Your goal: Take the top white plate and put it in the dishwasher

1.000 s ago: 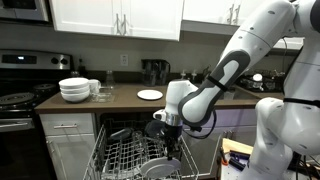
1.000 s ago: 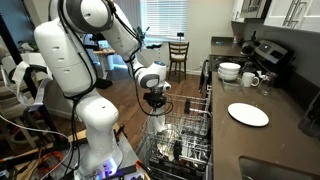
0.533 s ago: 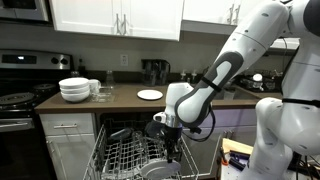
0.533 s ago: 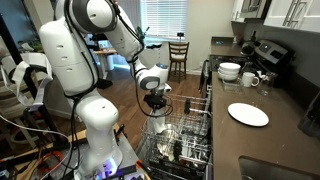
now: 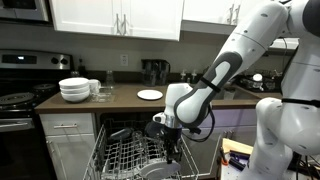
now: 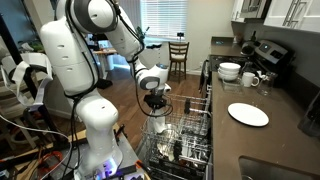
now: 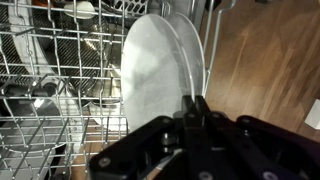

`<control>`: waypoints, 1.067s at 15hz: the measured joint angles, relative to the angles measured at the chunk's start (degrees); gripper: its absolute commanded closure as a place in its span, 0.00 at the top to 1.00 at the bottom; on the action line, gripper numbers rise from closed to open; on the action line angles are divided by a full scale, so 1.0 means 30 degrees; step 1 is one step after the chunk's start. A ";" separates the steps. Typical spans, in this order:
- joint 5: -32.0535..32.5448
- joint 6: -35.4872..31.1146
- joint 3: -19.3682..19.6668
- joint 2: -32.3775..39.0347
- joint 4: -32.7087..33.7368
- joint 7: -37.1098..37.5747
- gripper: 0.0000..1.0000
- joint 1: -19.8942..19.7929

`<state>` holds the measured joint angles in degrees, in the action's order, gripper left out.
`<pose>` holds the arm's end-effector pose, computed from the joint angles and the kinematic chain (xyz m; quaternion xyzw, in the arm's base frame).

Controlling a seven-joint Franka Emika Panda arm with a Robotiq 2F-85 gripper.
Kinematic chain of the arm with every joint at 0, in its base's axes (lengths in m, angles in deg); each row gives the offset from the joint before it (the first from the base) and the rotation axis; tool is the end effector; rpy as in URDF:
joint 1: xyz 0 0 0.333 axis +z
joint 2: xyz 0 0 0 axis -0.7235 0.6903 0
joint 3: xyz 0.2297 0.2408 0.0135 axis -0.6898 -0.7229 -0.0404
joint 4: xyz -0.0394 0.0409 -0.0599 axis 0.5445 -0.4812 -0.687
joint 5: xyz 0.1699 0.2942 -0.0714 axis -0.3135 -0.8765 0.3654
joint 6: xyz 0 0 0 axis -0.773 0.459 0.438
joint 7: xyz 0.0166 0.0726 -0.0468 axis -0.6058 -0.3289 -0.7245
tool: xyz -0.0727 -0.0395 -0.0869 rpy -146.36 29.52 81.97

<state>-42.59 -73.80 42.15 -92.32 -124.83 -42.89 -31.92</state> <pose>0.3500 0.0902 0.2826 -0.9265 -0.3647 -0.0082 0.0929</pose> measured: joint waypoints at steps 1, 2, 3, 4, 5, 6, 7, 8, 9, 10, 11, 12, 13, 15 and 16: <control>0.0315 0.0000 -0.0107 -0.0042 -0.0005 0.0134 0.01 -0.0038; 0.0778 0.0000 -0.0229 -0.0104 -0.0014 0.0429 0.01 -0.0063; 0.1369 0.0000 -0.0353 -0.0184 -0.0032 0.0824 0.01 -0.0074; 0.2124 0.0000 -0.0473 -0.0289 -0.0053 0.1379 0.01 -0.0087; 0.2903 0.0001 -0.0598 -0.0414 -0.0085 0.1997 0.01 -0.0107; 0.3569 0.0004 -0.0735 -0.0554 -0.0128 0.2588 0.04 -0.0137; 0.4209 0.0005 -0.0872 -0.0705 -0.0173 0.3130 0.04 -0.0170; 0.4619 0.0005 -0.0983 -0.0873 -0.0234 0.3576 0.04 -0.0184; 0.4773 0.0005 -0.1049 -0.1025 -0.0301 0.3751 0.04 -0.0197; 0.4810 0.0005 -0.1073 -0.1126 -0.0355 0.3769 0.01 -0.0209; 0.4815 0.0005 -0.1077 -0.1177 -0.0375 0.3769 0.01 -0.0222; 0.4813 0.0032 -0.1073 -0.1159 -0.0373 0.3769 0.01 -0.0221; 0.4812 0.0068 -0.1072 -0.1116 -0.0372 0.3769 0.01 -0.0219; 0.4789 0.0209 -0.1073 -0.1105 -0.0363 0.3769 0.01 -0.0207; 0.4788 0.0314 -0.1073 -0.1113 -0.0350 0.3769 0.01 -0.0202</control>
<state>-28.23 -72.86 38.93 -95.66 -125.88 -31.58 -32.52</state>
